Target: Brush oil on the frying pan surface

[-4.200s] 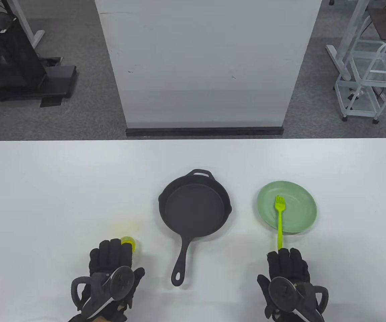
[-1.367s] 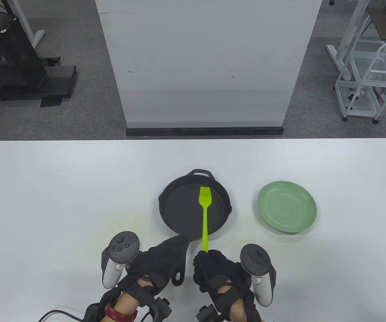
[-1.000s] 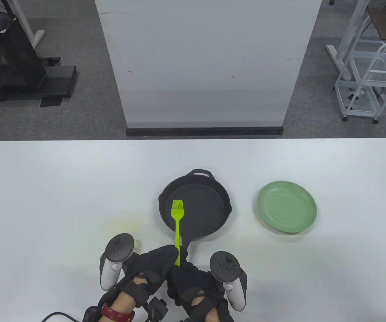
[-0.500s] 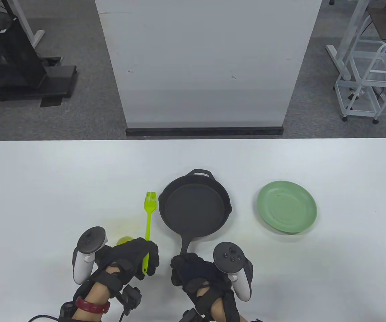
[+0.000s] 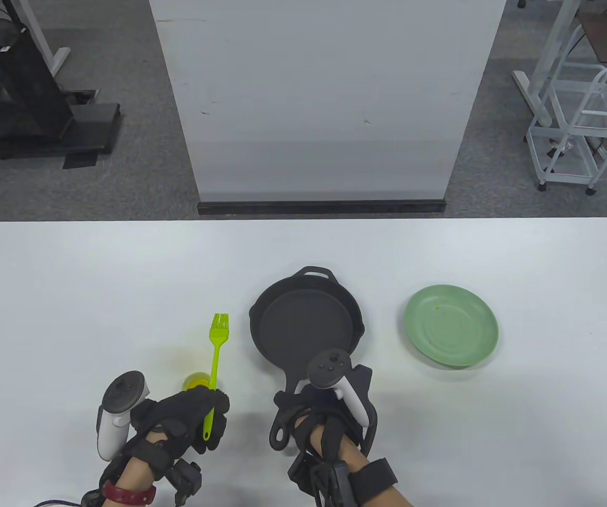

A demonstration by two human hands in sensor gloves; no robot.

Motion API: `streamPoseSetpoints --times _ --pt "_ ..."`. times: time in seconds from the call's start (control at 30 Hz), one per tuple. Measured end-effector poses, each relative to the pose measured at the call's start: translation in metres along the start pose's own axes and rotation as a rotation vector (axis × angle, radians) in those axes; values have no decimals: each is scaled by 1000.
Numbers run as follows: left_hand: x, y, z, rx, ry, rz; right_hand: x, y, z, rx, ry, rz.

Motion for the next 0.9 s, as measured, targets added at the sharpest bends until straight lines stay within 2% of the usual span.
streamPoseSetpoints --times 0.13,0.23,0.33,0.6,0.67,0.77,0.9 --pt "-1 -1 1 -5 -12 -3 9 8 7 -43 -69 56" --pt "-1 -2 1 -4 -10 -3 11 14 12 -17 -71 101" --pt "-1 -2 0 -17 -16 -3 14 20 11 -74 -134 138" --pt "0 -4 2 -23 -33 -12 19 26 16 -72 -147 185" --pt "-1 -4 2 -23 -34 -12 13 29 18 -1 -76 198" --pt "-1 -4 2 -24 -34 -10 2 34 19 129 131 171" --pt "-1 -4 1 -26 -30 -10 -5 32 9 154 334 50"
Point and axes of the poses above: the tracker on the back of each hand, its own x axis roughly to the thumb side, its own y axis roughly from the wrist to the fingertips, z = x × y, the point moved 5 cm from there along y, roughly from the wrist to the fingertips, and after that the axes turned 15 degrees about z, right-handed, at the moved point
